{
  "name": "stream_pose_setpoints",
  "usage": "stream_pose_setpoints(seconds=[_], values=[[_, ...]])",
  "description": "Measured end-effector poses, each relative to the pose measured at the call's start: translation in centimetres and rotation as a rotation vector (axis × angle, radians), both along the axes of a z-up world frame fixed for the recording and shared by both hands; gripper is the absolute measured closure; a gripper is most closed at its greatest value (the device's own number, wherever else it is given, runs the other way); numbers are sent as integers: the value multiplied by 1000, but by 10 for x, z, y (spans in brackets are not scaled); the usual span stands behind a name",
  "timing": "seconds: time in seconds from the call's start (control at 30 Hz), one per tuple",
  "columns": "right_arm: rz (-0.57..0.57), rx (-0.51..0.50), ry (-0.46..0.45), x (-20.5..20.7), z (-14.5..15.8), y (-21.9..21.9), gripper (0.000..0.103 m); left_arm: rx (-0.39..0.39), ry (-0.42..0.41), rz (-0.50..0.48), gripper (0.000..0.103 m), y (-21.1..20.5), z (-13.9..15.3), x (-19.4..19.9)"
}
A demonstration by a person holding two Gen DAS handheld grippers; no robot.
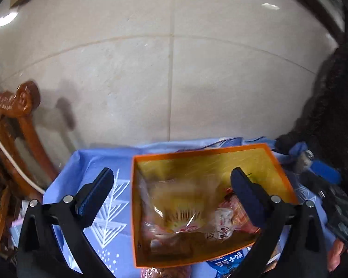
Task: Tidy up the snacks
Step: 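Carry both items over the orange box and open both tools to drop them, then move both open tools back over the snack pile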
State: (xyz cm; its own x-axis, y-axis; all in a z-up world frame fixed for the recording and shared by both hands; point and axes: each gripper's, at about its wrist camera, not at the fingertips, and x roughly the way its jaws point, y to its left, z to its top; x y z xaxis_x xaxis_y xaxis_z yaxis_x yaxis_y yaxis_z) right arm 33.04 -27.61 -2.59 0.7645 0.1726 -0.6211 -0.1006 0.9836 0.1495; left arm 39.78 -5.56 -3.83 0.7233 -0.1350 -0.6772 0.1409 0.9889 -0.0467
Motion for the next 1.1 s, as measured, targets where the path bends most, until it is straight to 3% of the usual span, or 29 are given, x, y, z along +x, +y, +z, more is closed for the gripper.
stream_pose_setpoints(seconds=[0.17,0.3,0.47,0.8,0.97,1.1], values=[[-3,20,3,-22,-4,-5,27,-67,15,10,4,23,-6,-20],[-20,35,51,-46,-13,-13,17,-90,44,14,4,33,-16,-40],[-100,67,135,-83,-33,-27,5,-91,48,4,4,44,-27,-93],[-239,115,371,-169,-134,-55,4,-53,185,-7,4,60,-87,-181],[-348,256,492,-171,-178,-68,4,-33,228,-20,4,64,-103,-209],[-454,357,519,-160,-193,-73,4,-45,221,-12,4,68,-99,-218]])
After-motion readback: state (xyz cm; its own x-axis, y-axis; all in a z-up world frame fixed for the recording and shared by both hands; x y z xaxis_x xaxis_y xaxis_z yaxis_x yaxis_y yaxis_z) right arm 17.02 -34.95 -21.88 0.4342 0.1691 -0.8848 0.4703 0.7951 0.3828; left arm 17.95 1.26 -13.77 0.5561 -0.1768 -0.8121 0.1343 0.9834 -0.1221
